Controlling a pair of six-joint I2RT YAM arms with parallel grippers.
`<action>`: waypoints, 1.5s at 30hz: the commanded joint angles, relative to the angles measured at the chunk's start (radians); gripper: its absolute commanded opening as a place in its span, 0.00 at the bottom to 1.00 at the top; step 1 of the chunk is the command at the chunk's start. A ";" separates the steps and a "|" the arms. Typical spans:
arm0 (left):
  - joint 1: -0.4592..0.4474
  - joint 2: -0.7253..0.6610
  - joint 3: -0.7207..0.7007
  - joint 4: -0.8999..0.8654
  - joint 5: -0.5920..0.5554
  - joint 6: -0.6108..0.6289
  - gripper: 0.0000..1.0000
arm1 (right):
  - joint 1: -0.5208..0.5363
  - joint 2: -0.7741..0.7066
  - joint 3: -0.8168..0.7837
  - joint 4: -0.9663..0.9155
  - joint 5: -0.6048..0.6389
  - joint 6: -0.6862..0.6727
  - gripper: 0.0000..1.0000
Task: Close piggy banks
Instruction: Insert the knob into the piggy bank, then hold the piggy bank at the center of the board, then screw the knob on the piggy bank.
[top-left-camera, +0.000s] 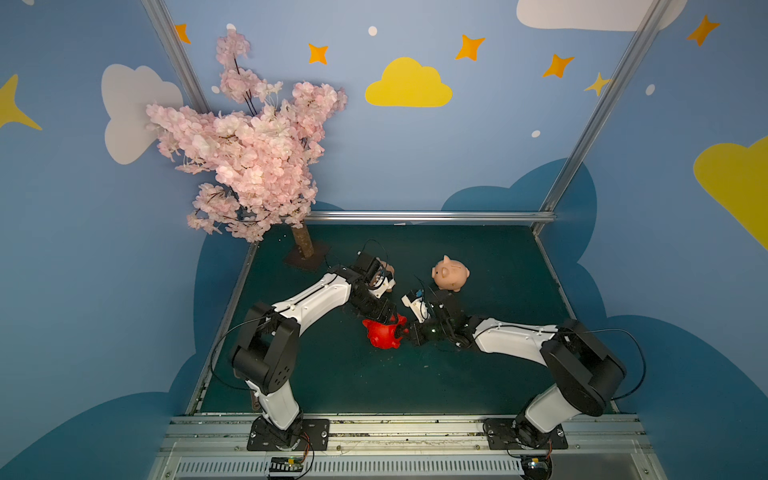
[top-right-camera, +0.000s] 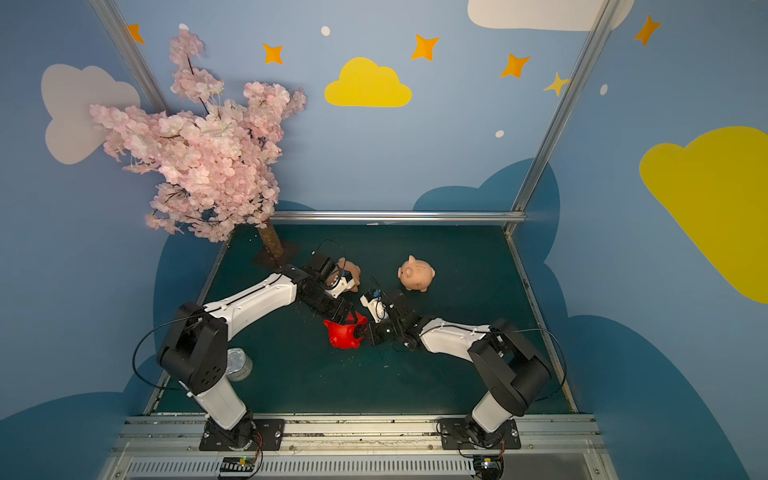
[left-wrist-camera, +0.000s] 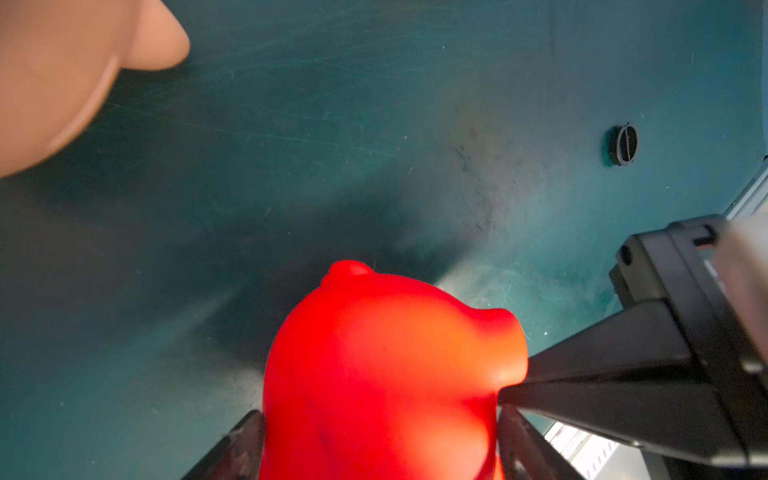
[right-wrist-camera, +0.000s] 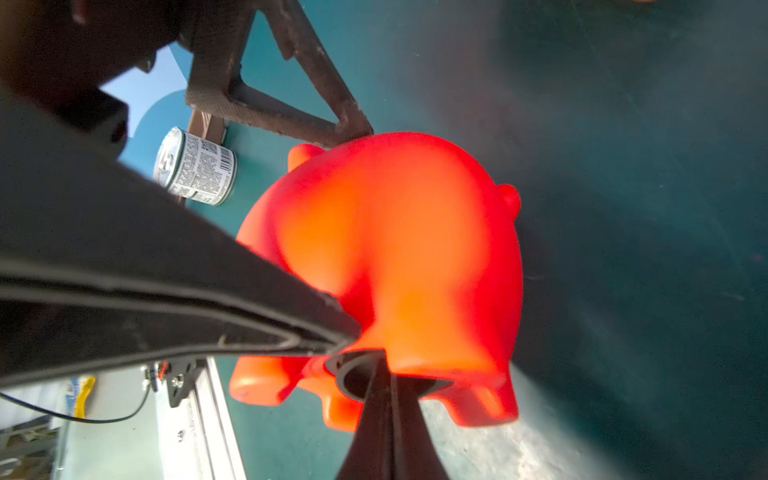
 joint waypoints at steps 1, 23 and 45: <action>-0.011 0.040 -0.035 -0.073 -0.016 -0.003 0.83 | 0.016 0.031 0.012 -0.078 0.123 -0.113 0.00; -0.011 0.034 -0.036 -0.073 -0.012 -0.003 0.83 | 0.037 0.006 -0.033 0.021 0.207 -0.269 0.00; -0.015 0.027 -0.048 -0.058 -0.002 -0.017 0.83 | 0.018 0.004 -0.001 -0.033 0.127 0.003 0.00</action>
